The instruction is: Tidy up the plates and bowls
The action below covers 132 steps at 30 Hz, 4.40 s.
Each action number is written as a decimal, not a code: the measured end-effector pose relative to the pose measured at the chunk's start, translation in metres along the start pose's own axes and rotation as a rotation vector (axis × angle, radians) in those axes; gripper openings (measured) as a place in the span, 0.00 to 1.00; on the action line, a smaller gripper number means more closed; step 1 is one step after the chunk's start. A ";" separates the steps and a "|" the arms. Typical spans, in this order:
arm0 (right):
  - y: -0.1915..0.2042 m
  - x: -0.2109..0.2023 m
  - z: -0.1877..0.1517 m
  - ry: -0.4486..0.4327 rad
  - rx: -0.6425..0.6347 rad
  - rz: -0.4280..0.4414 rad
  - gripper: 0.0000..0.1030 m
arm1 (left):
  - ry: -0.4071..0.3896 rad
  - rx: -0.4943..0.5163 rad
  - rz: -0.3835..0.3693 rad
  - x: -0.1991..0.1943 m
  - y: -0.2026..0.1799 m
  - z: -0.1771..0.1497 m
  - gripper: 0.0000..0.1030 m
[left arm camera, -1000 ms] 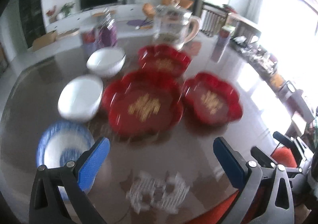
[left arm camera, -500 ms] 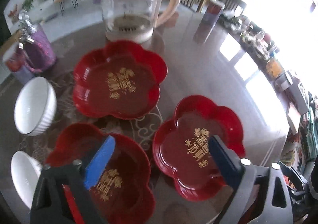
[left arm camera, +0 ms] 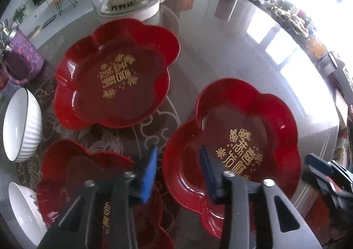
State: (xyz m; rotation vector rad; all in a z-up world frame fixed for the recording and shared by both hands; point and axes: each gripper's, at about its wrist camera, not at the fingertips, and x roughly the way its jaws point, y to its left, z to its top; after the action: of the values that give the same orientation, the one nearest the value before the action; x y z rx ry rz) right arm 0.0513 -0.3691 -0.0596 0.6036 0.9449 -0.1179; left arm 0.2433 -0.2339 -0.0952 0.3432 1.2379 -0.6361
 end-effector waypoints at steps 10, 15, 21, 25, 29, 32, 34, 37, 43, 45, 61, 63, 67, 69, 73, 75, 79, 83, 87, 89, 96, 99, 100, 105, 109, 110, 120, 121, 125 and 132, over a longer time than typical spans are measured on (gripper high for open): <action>-0.005 0.020 0.009 0.046 -0.023 -0.043 0.09 | -0.015 -0.023 0.017 -0.007 -0.008 -0.010 0.14; -0.018 -0.010 0.028 -0.014 -0.059 -0.060 0.09 | -0.074 -0.016 -0.020 -0.030 -0.032 -0.023 0.14; -0.040 -0.030 0.052 -0.078 -0.119 -0.138 0.09 | -0.164 -0.024 -0.039 -0.036 -0.078 -0.034 0.15; -0.065 -0.028 0.055 -0.098 -0.114 -0.192 0.11 | -0.181 -0.029 -0.064 -0.026 -0.099 -0.036 0.16; -0.074 -0.022 0.046 -0.114 -0.102 -0.205 0.18 | -0.202 -0.015 -0.042 -0.018 -0.107 -0.040 0.18; -0.068 -0.025 0.037 -0.157 -0.131 -0.206 0.43 | -0.246 -0.015 -0.015 -0.025 -0.104 -0.047 0.45; -0.059 -0.029 0.035 -0.193 -0.156 -0.222 0.58 | -0.306 -0.025 0.023 -0.038 -0.099 -0.053 0.70; -0.045 -0.047 0.032 -0.272 -0.178 -0.281 0.58 | -0.403 -0.055 0.064 -0.065 -0.086 -0.066 0.81; 0.008 -0.096 0.007 -0.398 -0.195 -0.278 0.64 | -0.479 -0.163 0.070 -0.104 -0.050 -0.110 0.82; 0.031 -0.104 -0.008 -0.413 -0.213 -0.229 0.65 | -0.496 -0.218 0.073 -0.114 -0.033 -0.136 0.82; 0.111 -0.088 -0.081 -0.401 -0.338 -0.102 0.65 | -0.625 -0.398 0.177 -0.172 0.030 -0.243 0.82; 0.112 -0.091 -0.085 -0.406 -0.342 -0.101 0.65 | -0.629 -0.412 0.188 -0.174 0.033 -0.247 0.82; 0.111 -0.089 -0.091 -0.398 -0.346 -0.089 0.65 | -0.617 -0.423 0.208 -0.171 0.033 -0.249 0.82; 0.111 -0.086 -0.093 -0.390 -0.351 -0.086 0.65 | -0.610 -0.420 0.212 -0.170 0.032 -0.248 0.82; 0.111 -0.084 -0.097 -0.379 -0.357 -0.077 0.65 | -0.600 -0.416 0.219 -0.170 0.029 -0.248 0.82; 0.110 -0.084 -0.099 -0.377 -0.357 -0.073 0.65 | -0.596 -0.417 0.216 -0.170 0.029 -0.247 0.82; 0.109 -0.084 -0.099 -0.374 -0.356 -0.068 0.65 | -0.582 -0.421 0.208 -0.168 0.029 -0.245 0.82; 0.109 -0.081 -0.099 -0.365 -0.353 -0.068 0.65 | -0.573 -0.420 0.206 -0.166 0.029 -0.245 0.82; 0.109 -0.079 -0.099 -0.355 -0.352 -0.068 0.65 | -0.566 -0.418 0.207 -0.164 0.029 -0.244 0.82; 0.110 -0.078 -0.100 -0.353 -0.354 -0.068 0.65 | -0.558 -0.422 0.205 -0.162 0.030 -0.244 0.82; 0.113 -0.074 -0.102 -0.337 -0.364 -0.068 0.65 | -0.510 -0.390 0.204 -0.156 0.029 -0.242 0.82; 0.115 -0.072 -0.102 -0.332 -0.367 -0.066 0.65 | -0.512 -0.355 0.202 -0.157 0.025 -0.243 0.83; 0.116 -0.072 -0.103 -0.331 -0.369 -0.065 0.65 | -0.516 -0.348 0.204 -0.158 0.024 -0.244 0.84; 0.118 -0.071 -0.104 -0.329 -0.380 -0.063 0.65 | -0.549 -0.357 0.202 -0.166 0.024 -0.248 0.98; 0.118 -0.071 -0.104 -0.326 -0.380 -0.061 0.65 | -0.547 -0.371 0.183 -0.168 0.028 -0.248 0.98; 0.118 -0.071 -0.103 -0.325 -0.379 -0.061 0.65 | -0.549 -0.374 0.185 -0.168 0.029 -0.248 0.98; 0.119 -0.070 -0.104 -0.321 -0.383 -0.062 0.65 | -0.560 -0.382 0.233 -0.170 0.031 -0.251 0.98; 0.120 -0.069 -0.105 -0.320 -0.385 -0.062 0.65 | -0.560 -0.382 0.233 -0.170 0.031 -0.251 0.98; 0.122 -0.066 -0.107 -0.311 -0.392 -0.061 0.65 | -0.557 -0.389 0.236 -0.170 0.034 -0.252 0.98; 0.126 -0.060 -0.111 -0.289 -0.405 -0.064 0.65 | -0.553 -0.437 0.231 -0.171 0.054 -0.257 0.98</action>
State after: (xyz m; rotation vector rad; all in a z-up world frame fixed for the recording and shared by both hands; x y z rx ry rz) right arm -0.0202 -0.2151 -0.0060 0.1746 0.6805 -0.0649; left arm 0.0480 -0.0014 -0.0174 -0.0594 0.7588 -0.2217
